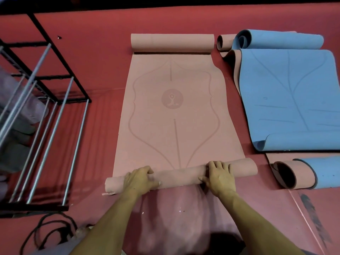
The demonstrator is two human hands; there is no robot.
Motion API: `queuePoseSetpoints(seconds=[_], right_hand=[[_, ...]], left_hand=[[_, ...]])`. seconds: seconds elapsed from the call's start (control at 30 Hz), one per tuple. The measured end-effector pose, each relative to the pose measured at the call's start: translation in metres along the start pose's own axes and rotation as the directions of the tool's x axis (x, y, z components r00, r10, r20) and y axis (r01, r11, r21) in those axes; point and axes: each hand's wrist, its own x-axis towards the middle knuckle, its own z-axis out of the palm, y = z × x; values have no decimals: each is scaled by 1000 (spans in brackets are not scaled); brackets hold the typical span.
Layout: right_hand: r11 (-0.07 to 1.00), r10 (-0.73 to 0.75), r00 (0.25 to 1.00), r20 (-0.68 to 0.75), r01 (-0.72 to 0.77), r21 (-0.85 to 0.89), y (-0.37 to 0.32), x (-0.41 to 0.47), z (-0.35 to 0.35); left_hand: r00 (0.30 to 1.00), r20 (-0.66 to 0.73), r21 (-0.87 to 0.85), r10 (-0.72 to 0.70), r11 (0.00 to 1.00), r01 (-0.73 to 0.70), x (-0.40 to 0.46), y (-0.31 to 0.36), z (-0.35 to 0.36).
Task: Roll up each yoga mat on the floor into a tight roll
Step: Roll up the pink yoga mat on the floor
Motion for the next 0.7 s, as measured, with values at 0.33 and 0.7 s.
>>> queuePoseSetpoints(seconds=[0.33, 0.7], right_hand=[[999, -17, 1000, 6, 18, -31, 12, 0, 0], [992, 45, 996, 80, -35, -117, 25, 3, -4]], left_hand=[[990, -79, 270, 113, 959, -88, 3, 5, -1], [984, -31, 404, 174, 903, -147, -10, -39, 14]])
